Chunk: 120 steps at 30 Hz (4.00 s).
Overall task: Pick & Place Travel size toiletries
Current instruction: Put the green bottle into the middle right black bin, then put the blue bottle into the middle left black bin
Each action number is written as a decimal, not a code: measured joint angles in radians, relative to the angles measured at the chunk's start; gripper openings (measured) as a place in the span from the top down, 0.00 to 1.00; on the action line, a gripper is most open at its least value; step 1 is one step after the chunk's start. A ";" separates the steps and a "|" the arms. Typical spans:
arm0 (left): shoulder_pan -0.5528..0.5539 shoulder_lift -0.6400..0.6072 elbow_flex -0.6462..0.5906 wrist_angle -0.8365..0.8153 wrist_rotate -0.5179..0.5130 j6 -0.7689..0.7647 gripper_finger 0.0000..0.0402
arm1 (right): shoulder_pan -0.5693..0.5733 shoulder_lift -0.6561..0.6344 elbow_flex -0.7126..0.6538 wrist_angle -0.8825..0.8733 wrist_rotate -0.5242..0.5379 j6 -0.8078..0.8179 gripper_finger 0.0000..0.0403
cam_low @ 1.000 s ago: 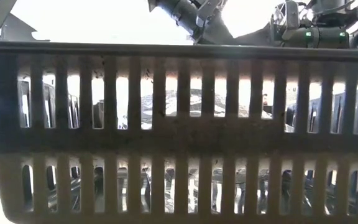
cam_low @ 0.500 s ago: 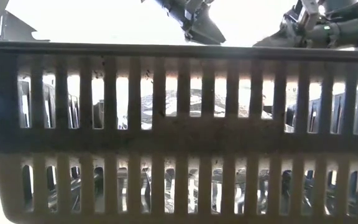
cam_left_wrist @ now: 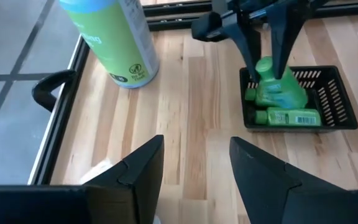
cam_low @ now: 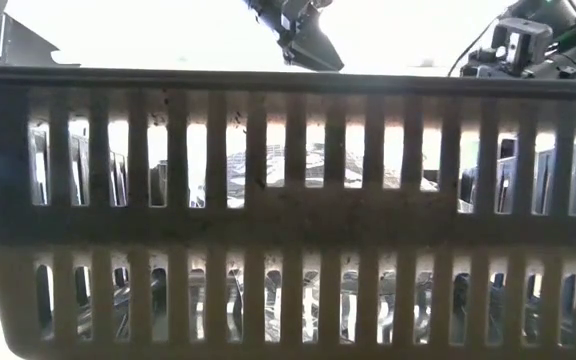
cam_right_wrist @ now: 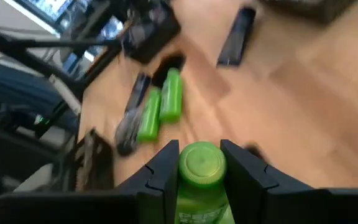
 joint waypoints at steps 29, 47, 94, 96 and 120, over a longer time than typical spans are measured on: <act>-0.001 -0.034 0.000 -0.138 0.006 0.000 0.56 | 0.076 -0.027 0.000 -0.035 -0.065 0.037 0.53; -0.036 -0.028 -0.001 -0.219 0.169 -0.031 0.56 | 0.077 -0.050 0.000 0.475 0.179 -0.544 0.79; -0.106 -0.594 -0.762 -0.028 0.160 0.186 0.99 | 0.077 0.034 0.000 0.430 0.252 -0.467 0.80; -0.106 -0.598 -0.764 -0.069 0.157 0.189 0.99 | 0.076 0.034 0.000 0.427 0.253 -0.467 0.80; -0.106 -0.474 -0.762 -0.021 0.044 0.262 0.95 | 0.076 0.034 0.000 0.421 0.252 -0.468 0.80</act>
